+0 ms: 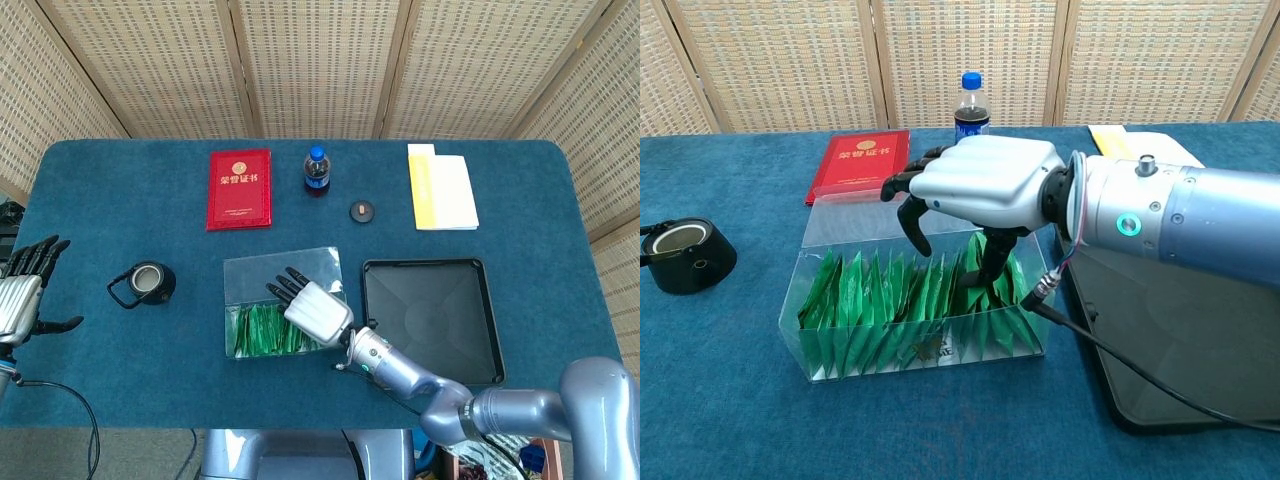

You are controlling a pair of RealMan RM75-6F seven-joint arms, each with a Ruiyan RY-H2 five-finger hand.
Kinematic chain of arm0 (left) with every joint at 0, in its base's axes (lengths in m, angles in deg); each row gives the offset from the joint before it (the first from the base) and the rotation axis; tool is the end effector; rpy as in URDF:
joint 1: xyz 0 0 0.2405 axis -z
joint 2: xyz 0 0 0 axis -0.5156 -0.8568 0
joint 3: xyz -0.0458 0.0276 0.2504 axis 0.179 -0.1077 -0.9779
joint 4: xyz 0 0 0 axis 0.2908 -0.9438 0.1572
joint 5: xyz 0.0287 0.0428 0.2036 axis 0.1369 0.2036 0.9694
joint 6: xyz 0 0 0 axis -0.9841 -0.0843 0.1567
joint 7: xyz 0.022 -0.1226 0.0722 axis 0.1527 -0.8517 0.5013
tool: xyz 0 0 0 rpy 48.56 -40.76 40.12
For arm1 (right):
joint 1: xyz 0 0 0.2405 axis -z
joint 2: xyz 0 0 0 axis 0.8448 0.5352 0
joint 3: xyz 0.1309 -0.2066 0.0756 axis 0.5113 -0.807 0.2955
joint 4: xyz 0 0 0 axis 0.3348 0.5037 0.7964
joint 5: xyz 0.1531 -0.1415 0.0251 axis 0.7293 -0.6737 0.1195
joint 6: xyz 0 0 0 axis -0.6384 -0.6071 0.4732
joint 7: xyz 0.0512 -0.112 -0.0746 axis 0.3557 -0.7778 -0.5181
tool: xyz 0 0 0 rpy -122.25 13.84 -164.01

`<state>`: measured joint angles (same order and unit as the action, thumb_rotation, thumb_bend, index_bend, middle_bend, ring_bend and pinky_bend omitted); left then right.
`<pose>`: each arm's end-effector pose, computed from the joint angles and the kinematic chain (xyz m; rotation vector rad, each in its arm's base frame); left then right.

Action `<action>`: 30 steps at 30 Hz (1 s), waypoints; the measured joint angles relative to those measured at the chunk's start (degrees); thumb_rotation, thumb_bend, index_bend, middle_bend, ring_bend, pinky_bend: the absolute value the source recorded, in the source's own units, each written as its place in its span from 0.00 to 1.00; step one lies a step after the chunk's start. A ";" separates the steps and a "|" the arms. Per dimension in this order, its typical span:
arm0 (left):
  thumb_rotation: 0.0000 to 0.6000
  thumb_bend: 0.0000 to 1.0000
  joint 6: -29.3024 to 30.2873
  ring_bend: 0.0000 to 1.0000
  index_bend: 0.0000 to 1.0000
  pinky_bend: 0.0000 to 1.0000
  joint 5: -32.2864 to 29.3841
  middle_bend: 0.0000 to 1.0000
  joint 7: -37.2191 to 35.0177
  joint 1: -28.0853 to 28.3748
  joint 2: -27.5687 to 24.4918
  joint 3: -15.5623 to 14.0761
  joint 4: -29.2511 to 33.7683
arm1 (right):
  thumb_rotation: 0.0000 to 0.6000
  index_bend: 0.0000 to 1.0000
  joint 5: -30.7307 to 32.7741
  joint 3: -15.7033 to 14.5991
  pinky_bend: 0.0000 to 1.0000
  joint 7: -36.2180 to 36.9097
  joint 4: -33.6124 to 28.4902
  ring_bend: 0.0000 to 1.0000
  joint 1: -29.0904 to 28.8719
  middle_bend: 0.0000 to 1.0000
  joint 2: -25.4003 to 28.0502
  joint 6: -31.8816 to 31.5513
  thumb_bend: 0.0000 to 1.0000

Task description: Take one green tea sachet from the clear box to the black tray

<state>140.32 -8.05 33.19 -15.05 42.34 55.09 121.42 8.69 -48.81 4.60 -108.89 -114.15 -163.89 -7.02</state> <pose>-0.2846 0.2441 0.1805 -1.4234 -1.0297 -0.8057 -0.0313 -0.3120 -0.0492 2.2961 -0.3412 0.9932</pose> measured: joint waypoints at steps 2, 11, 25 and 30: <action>1.00 0.10 -0.06 0.00 0.00 0.00 0.04 0.00 0.15 0.04 0.02 -0.05 0.03 | 1.00 0.48 -0.02 -0.09 0.15 -0.20 -0.02 0.12 0.14 0.18 0.35 -0.23 0.40; 1.00 0.10 -0.12 0.00 0.00 0.00 -0.06 0.00 0.23 0.06 -0.02 -0.08 0.17 | 1.00 0.48 -0.74 -0.57 0.15 -0.24 -1.39 0.12 0.46 0.18 2.34 -0.35 0.40; 1.00 0.10 -0.13 0.00 0.00 0.00 0.04 0.00 0.30 0.08 -0.07 -0.15 0.27 | 1.00 0.48 -1.62 -1.63 0.15 0.09 -2.81 0.12 1.03 0.18 4.30 0.03 0.40; 1.00 0.10 -0.20 0.00 0.00 0.00 -0.09 0.00 0.40 0.13 -0.02 -0.15 0.25 | 1.00 0.48 -1.75 -1.61 0.15 0.21 -1.97 0.12 0.70 0.18 2.95 0.42 0.40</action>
<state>140.13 -8.14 33.59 -14.92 42.32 54.94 121.67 6.94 -50.42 4.80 -110.86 -113.45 -160.94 -6.60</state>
